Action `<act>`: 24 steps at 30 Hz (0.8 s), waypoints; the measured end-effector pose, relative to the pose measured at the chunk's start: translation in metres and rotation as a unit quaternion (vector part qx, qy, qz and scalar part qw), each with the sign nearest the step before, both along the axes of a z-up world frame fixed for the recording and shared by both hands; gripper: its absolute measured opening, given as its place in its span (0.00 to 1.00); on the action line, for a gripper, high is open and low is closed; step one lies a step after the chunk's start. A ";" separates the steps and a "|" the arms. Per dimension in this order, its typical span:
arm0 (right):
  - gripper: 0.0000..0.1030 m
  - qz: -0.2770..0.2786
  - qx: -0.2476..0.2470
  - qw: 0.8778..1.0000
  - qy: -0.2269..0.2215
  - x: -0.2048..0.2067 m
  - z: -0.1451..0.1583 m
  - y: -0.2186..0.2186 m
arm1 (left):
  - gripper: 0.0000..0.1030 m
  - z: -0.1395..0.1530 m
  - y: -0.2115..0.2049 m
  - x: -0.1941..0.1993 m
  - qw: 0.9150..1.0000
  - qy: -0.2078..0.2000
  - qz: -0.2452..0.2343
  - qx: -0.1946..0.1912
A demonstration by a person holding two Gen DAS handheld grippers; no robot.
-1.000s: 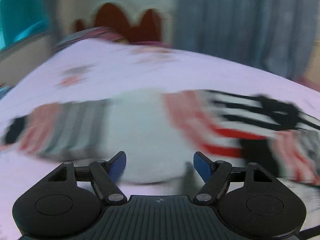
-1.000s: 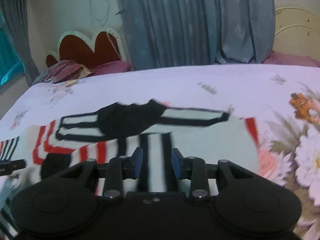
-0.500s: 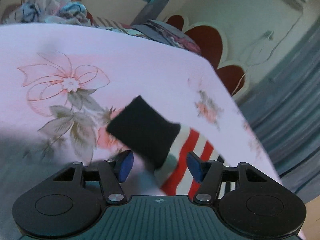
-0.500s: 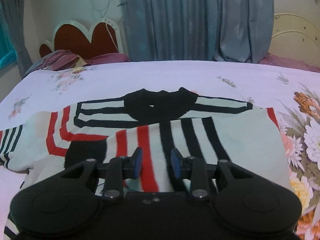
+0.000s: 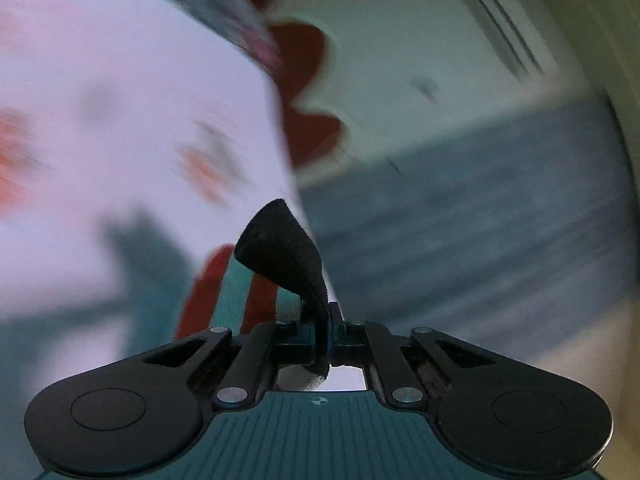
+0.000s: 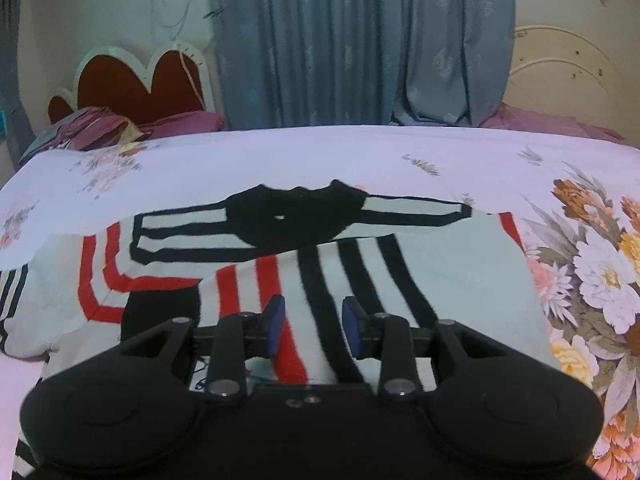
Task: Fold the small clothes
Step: 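Grasp the other black cuff with the left tool and fold it across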
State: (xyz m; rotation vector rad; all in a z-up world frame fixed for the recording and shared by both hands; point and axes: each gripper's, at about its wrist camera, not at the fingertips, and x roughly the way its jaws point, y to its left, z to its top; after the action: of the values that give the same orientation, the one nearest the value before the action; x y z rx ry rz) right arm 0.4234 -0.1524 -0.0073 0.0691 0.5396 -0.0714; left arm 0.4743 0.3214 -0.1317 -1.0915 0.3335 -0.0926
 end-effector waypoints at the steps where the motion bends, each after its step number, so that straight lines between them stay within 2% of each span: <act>1: 0.30 -0.003 0.003 1.000 -0.004 -0.002 0.001 -0.002 | 0.04 0.010 -0.023 0.009 0.999 -0.005 -0.027 0.023; 5: 0.30 -0.011 0.022 1.000 -0.018 -0.010 0.005 -0.015 | 0.04 0.035 -0.123 0.045 0.987 -0.009 -0.125 0.104; 6: 0.30 -0.014 0.027 0.999 -0.021 -0.012 0.006 -0.019 | 0.04 0.037 -0.144 0.052 0.983 -0.007 -0.142 0.113; 8: 0.30 -0.019 0.038 0.999 -0.028 -0.017 0.009 -0.030 | 0.04 0.038 -0.186 0.064 0.978 -0.011 -0.185 0.092; 10: 0.31 -0.024 0.048 0.998 -0.032 -0.021 0.011 -0.043 | 0.04 0.042 -0.226 0.074 0.970 -0.012 -0.208 0.122; 15: 0.31 -0.040 0.082 0.995 -0.036 -0.031 0.009 -0.082 | 0.04 0.034 -0.321 0.096 0.940 0.018 -0.268 0.213; 18: 0.32 -0.041 0.103 0.993 -0.032 -0.034 0.004 -0.102 | 0.04 0.014 -0.373 0.110 0.916 0.055 -0.305 0.256; 20: 0.34 -0.038 0.118 0.992 -0.026 -0.034 0.000 -0.112 | 0.04 0.001 -0.402 0.113 0.897 0.094 -0.334 0.275; 21: 0.39 -0.038 0.124 0.991 -0.022 -0.034 -0.002 -0.117 | 0.04 -0.007 -0.413 0.105 0.890 0.110 -0.341 0.281; 22: 0.51 -0.036 0.134 0.990 -0.019 -0.034 -0.004 -0.121 | 0.04 -0.012 -0.422 0.095 0.888 0.116 -0.341 0.287; 23: 0.55 -0.031 0.146 0.989 -0.017 -0.034 -0.006 -0.124 | 0.12 -0.013 -0.424 0.089 0.890 0.108 -0.338 0.285; 24: 0.55 -0.027 0.153 0.988 -0.017 -0.035 -0.007 -0.126 | 0.25 -0.012 -0.420 0.074 0.892 0.105 -0.342 0.275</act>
State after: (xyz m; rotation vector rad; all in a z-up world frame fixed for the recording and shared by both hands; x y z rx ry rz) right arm 0.3889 -0.2786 -0.0139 0.3831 0.5103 -0.0399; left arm 0.5481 -0.0985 -0.1436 -0.3778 0.8756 -0.4801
